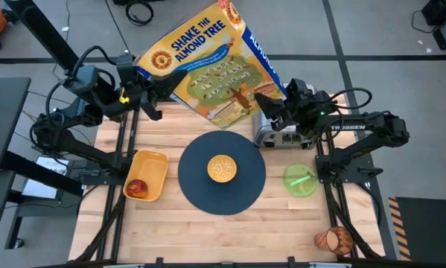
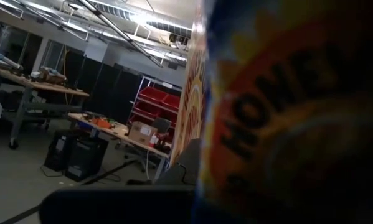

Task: Arrange a breakfast setting
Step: Pour the cereal from the cereal box into the bowl

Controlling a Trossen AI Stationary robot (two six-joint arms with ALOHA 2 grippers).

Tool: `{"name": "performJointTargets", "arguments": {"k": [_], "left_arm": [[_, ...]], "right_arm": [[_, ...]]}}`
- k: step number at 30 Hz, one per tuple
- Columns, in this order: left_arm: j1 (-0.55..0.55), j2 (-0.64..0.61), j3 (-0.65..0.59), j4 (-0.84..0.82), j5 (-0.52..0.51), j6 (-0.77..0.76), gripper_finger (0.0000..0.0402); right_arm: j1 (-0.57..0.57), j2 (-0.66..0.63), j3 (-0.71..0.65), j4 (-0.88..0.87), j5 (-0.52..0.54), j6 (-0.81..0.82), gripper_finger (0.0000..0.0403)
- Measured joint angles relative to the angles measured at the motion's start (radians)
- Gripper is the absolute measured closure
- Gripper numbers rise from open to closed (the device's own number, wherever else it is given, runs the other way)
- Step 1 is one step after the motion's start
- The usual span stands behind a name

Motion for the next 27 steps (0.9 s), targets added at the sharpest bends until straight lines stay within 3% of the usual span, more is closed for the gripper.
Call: {"name": "performJointTargets", "arguments": {"k": [13, 27], "left_arm": [[0.01, 0.008, 0.001, 0.003, -0.001, 0.004, 0.0374], [-0.022, -0.051, -0.001, -0.024, 0.038, 0.089, 0.0169]], "right_arm": [[0.0, -0.009, 0.0, -0.001, 0.015, -0.029, 0.0195], [-0.025, -0.118, 0.0, -0.018, -0.012, -0.08, 0.0198]]}}
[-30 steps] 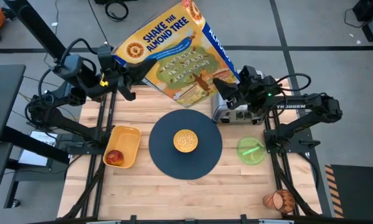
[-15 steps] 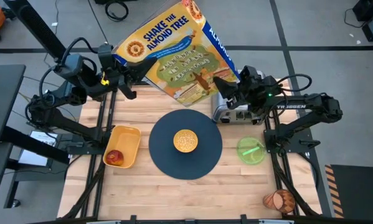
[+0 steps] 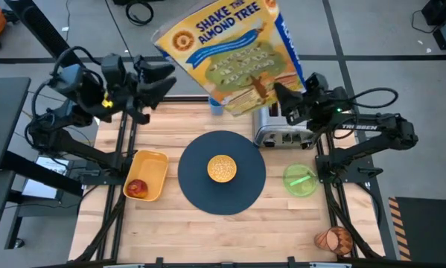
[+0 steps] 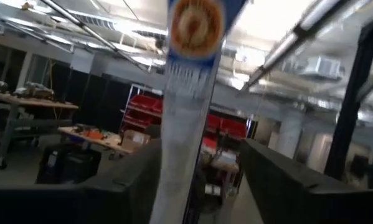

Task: Arrange a breakfast setting
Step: Pour the cereal from the cereal box into the bowl

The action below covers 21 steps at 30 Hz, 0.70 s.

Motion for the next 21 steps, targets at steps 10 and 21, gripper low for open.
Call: {"name": "performJointTargets", "arguments": {"k": [10, 21], "left_arm": [[0.001, 0.003, 0.001, -0.103, -0.013, 0.042, 0.0162], [0.0, 0.043, 0.0, -0.118, -0.009, 0.031, 0.0168]], "right_arm": [[0.001, -0.102, -0.065, -0.085, -0.103, 0.001, 0.0199], [0.049, -0.189, -0.125, -0.217, -0.099, -0.055, 0.0199]]}}
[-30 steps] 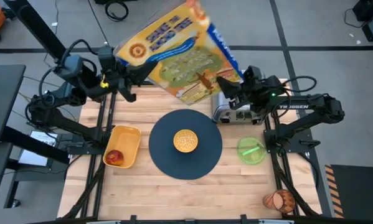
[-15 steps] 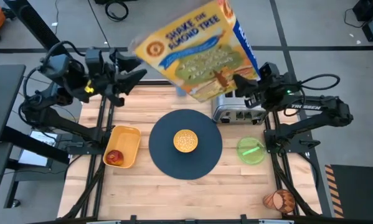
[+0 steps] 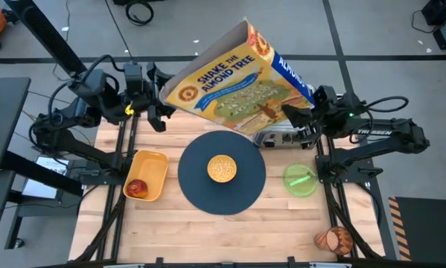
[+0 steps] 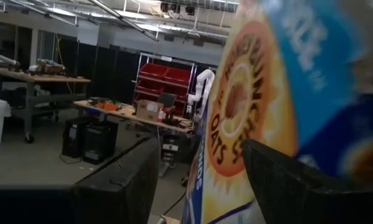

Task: Arrange a breakfast setting
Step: Pour the cereal from the cereal box into the bowl

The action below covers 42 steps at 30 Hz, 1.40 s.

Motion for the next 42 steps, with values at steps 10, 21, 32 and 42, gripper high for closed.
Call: {"name": "performJointTargets", "arguments": {"k": [10, 21, 32, 42], "left_arm": [[-0.064, -0.018, 0.0, -0.038, -0.001, 0.005, 0.0168], [-0.117, 0.008, 0.0, -0.038, -0.012, 0.157, 0.021], [-0.093, 0.051, 0.0, 0.009, -0.037, 0.162, 0.0288], [-0.093, 0.02, 0.0, 0.007, -0.044, 0.169, 0.0326]], "right_arm": [[0.041, -0.132, 0.0, -0.166, 0.083, -0.099, 0.02], [0.044, -0.146, 0.001, -0.162, 0.096, -0.1, 0.02], [0.044, -0.124, 0.001, -0.154, 0.098, -0.101, 0.02], [0.044, -0.15, 0.001, -0.155, 0.098, -0.11, 0.02]]}}
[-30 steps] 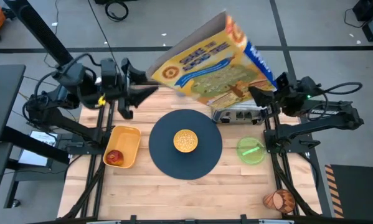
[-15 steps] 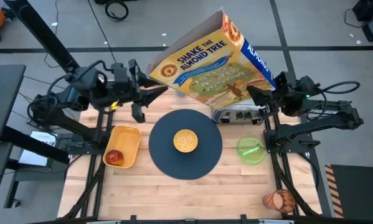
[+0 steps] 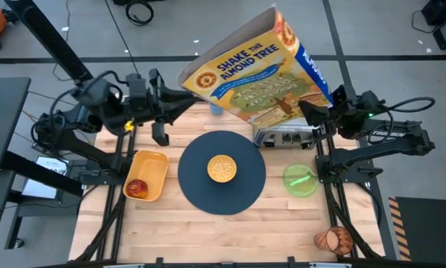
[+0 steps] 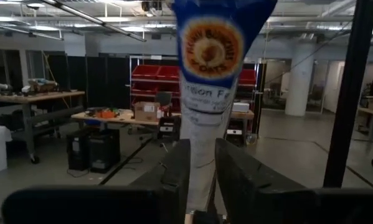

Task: Arrange a breakfast setting
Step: Pour the cereal from the cereal box into the bowl

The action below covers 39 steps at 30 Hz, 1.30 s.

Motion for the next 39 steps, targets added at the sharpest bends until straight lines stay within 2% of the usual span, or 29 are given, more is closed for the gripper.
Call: {"name": "performJointTargets", "arguments": {"k": [9, 30, 33, 39], "left_arm": [[0.0, 0.009, 0.0, 0.018, -0.015, -0.006, 0.0393], [0.028, 0.056, 0.001, 0.111, -0.004, -0.013, 0.0394], [0.028, 0.051, 0.001, 0.098, -0.004, -0.013, 0.0394], [0.026, 0.003, 0.0, -0.057, -0.002, -0.047, 0.0393]], "right_arm": [[0.0, 0.016, 0.0, 0.0, 0.006, -0.007, 0.0201], [0.0, 0.043, 0.002, -0.007, 0.034, -0.014, 0.0203], [0.0, 0.029, 0.001, -0.011, 0.048, -0.024, 0.0203], [0.0, -0.008, -0.002, -0.021, 0.061, -0.043, 0.0203]]}}
